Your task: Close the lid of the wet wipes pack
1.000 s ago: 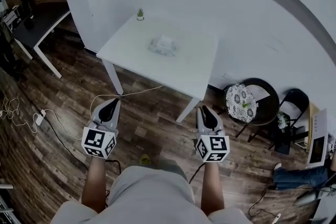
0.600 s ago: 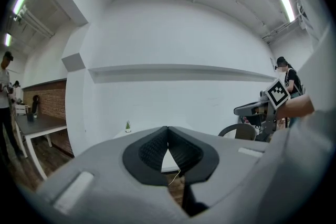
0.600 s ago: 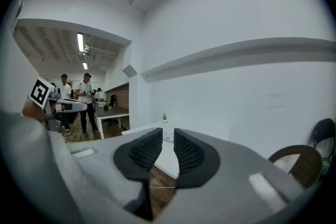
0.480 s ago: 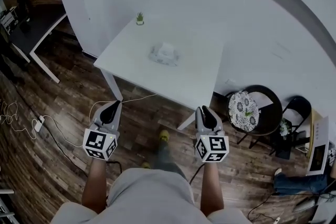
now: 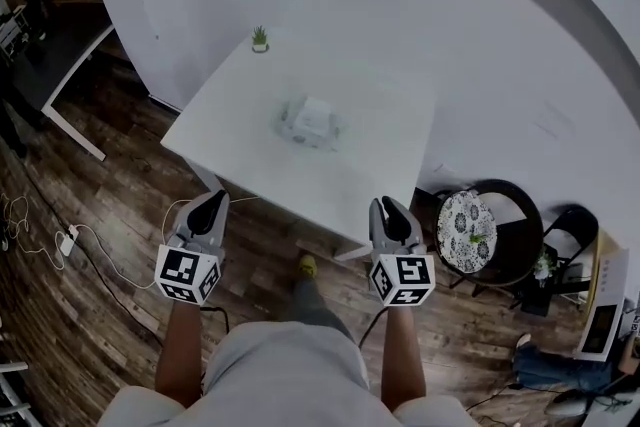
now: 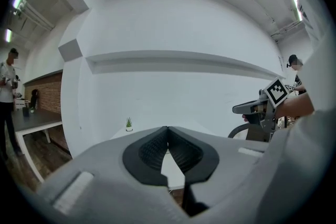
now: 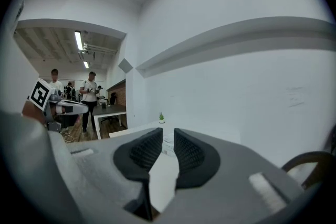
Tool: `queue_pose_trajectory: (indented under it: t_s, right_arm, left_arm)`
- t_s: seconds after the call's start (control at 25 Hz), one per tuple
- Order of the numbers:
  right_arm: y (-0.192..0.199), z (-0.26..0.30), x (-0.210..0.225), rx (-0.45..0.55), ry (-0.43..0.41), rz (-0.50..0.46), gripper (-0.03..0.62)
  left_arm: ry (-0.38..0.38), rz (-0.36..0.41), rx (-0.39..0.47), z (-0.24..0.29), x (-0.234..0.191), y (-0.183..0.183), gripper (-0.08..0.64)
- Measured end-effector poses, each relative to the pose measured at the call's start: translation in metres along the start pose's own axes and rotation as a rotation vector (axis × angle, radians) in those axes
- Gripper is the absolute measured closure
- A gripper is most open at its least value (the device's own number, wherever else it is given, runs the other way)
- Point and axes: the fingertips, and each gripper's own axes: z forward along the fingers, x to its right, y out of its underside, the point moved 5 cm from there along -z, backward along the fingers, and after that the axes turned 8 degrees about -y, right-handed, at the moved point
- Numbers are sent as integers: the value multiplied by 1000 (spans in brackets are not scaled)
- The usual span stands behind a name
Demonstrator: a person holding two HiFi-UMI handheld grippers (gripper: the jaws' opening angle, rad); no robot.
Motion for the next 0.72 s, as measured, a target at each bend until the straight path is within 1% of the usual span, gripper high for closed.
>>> queue_pose_trajectory:
  t_s: [0.2,0.44,0.56,0.72]
  right_arm:
    - [3,52,52,-50,-24,11,520]
    - [-8,119,112,-77,-69,19,520]
    - [-12,146,129,-85,-99,10,520]
    - [-17,171,136,-99,-132,15,520]
  left_arm:
    - [-19,-28,-54,69,1,10,558]
    - [-61,-34,-89,141,0,5,558]
    - [-74,-30,-92,167,0,0,558]
    - [-87,-27,-109,185,-3,-4,558]
